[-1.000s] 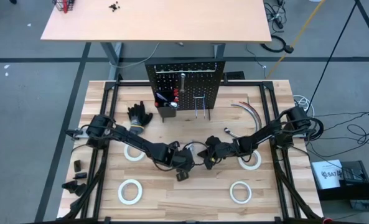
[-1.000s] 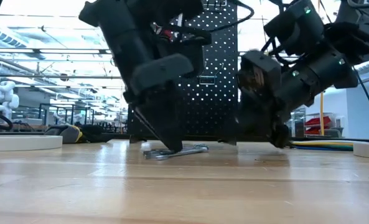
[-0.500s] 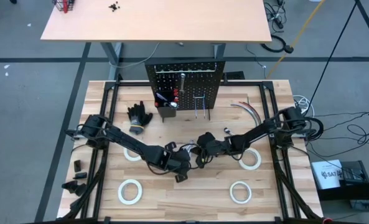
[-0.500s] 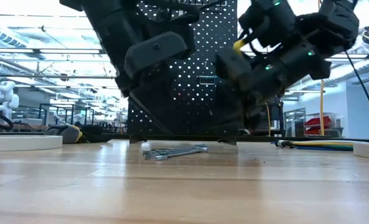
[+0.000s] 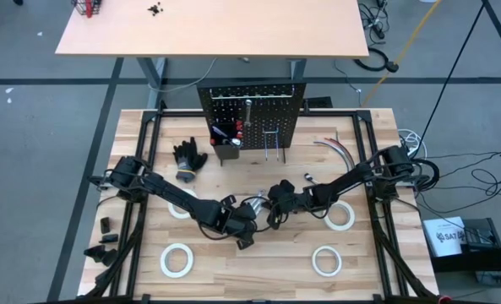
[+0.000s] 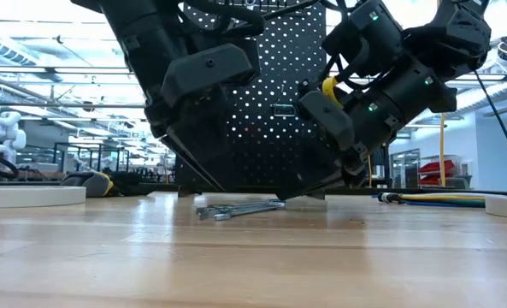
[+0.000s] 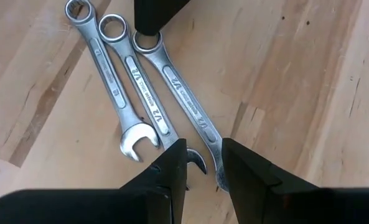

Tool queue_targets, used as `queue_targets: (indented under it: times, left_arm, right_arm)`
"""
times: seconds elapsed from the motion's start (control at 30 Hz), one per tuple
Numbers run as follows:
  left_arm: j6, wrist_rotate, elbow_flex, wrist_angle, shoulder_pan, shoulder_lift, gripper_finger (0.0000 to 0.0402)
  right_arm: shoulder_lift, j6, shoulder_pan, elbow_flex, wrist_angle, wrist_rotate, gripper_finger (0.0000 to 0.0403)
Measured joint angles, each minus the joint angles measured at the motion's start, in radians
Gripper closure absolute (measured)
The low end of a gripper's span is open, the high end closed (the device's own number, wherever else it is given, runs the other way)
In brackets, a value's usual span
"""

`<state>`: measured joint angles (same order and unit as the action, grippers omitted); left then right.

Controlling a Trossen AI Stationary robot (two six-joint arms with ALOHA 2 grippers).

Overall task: Hang tools onto peg board
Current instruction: Hang the wrench on the peg board

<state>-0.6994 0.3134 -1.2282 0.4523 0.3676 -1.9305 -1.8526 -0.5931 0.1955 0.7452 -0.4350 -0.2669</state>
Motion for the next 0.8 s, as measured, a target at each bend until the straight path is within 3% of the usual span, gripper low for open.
queue_targets:
  times: [0.8]
  left_arm:
    - [0.000, 0.000, -0.002, -0.078, -0.003, -0.013, 0.0297]
  right_arm:
    - [0.000, -0.051, -0.019, 0.002, 0.031, -0.049, 0.0403]
